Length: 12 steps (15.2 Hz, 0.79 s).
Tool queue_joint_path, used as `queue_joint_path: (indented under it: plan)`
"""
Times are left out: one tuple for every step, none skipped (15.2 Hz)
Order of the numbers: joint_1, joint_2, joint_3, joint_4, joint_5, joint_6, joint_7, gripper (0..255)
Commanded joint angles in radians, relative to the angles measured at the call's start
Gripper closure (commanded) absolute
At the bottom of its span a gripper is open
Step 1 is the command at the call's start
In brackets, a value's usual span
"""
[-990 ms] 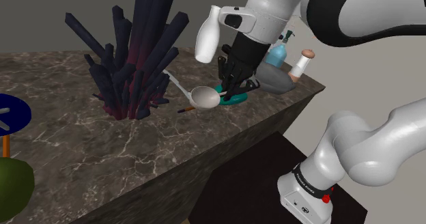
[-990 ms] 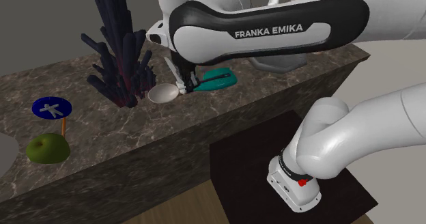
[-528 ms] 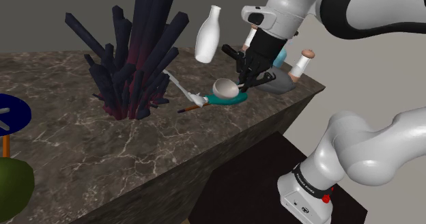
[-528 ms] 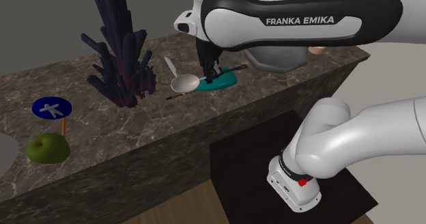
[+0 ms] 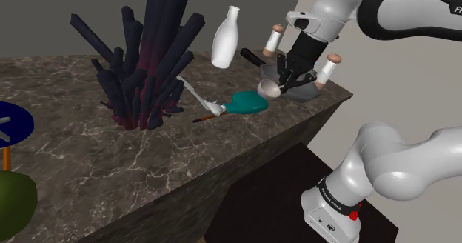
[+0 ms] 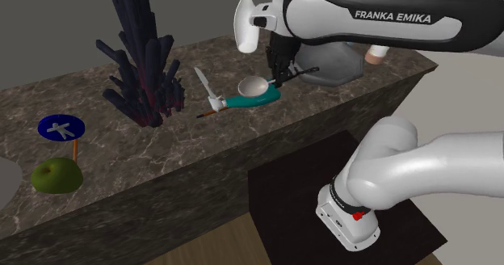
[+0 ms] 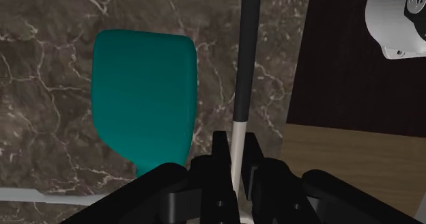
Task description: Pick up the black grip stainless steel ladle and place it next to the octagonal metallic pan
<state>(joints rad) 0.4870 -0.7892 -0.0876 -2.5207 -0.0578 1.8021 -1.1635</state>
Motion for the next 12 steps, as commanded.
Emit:
queue_joint_path:
  plan:
    - [-0.023,-0.039,-0.041,-0.019,-0.029,-0.019,-0.047,255]
    - [-0.035,-0.052,-0.062,-0.024,-0.044,-0.026,-0.07,255]
    - [-0.047,-0.064,-0.083,-0.028,-0.06,-0.033,-0.094,255]
    - [-0.059,-0.074,-0.105,-0.03,-0.076,-0.04,-0.118,255]
    - [-0.06,-0.076,-0.106,-0.044,-0.078,-0.027,-0.118,255]
    - [-0.061,-0.077,-0.108,-0.058,-0.079,-0.014,-0.117,255]
    - [-0.062,-0.078,-0.11,-0.072,-0.081,-0.001,-0.117,255]
    - [-0.063,-0.078,-0.112,-0.086,-0.083,0.012,-0.117,255]
    - [-0.064,-0.079,-0.113,-0.099,-0.084,0.025,-0.117,255]
    - [-0.064,-0.079,-0.115,-0.113,-0.086,0.038,-0.117,255]
    - [-0.065,-0.079,-0.117,-0.126,-0.088,0.052,-0.117,255]
    - [-0.066,-0.078,-0.119,-0.139,-0.09,0.065,-0.117,255]
